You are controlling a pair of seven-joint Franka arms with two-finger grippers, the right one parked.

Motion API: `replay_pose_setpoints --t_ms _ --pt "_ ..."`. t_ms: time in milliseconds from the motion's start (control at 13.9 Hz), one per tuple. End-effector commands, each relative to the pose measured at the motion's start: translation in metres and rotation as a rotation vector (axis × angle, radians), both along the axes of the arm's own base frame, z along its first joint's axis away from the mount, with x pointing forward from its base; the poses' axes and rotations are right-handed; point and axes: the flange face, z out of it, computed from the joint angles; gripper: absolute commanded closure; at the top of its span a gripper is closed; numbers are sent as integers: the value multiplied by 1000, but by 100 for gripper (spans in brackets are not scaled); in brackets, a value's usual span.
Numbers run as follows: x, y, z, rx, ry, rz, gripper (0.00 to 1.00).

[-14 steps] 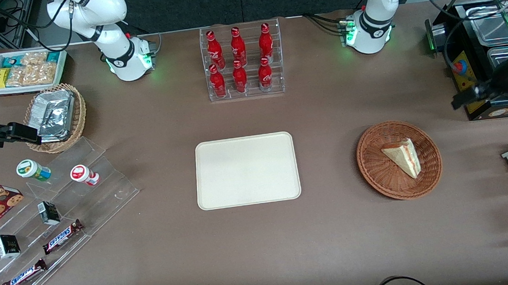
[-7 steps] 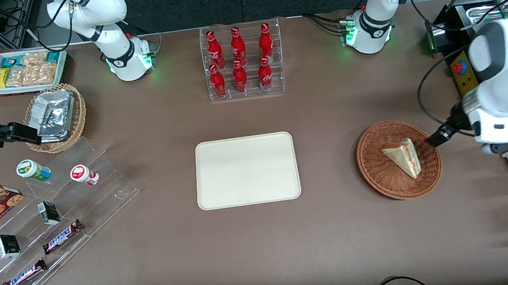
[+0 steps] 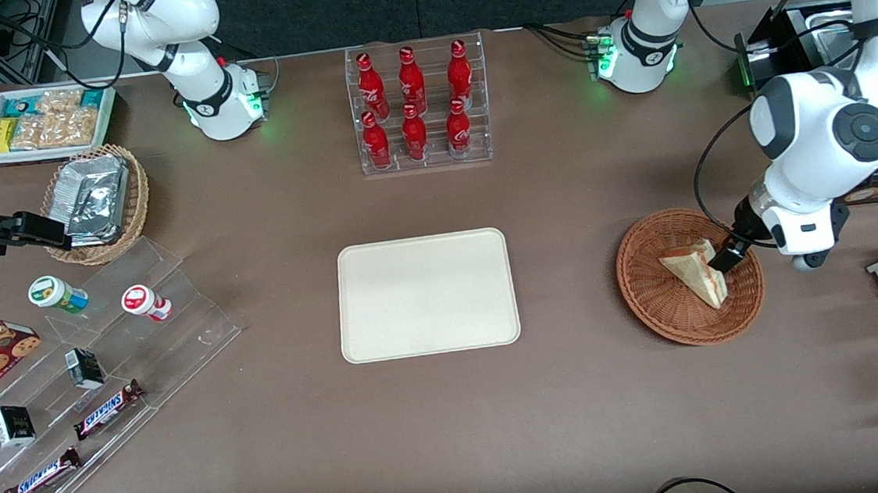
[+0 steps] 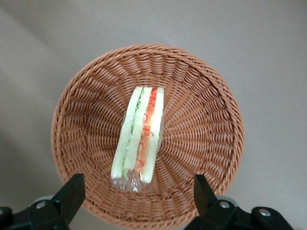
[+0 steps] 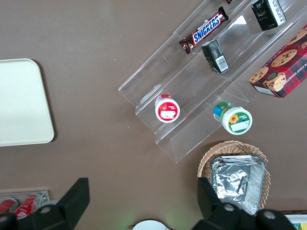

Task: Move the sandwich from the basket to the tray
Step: 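Lower the left gripper onto the sandwich and close it on the sandwich, then lift the sandwich out of the basket with the left gripper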

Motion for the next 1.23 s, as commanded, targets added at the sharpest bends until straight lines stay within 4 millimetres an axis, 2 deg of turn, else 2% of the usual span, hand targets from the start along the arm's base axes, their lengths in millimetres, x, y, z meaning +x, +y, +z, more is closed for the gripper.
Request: replay_pose_setpoints --t_ms 0,649,1153 --pt "-1 0 -21 3 -7 22 0" --pt "3 -2 -67 9 11 21 0" --pt "1 -6 -96 13 48 13 1"
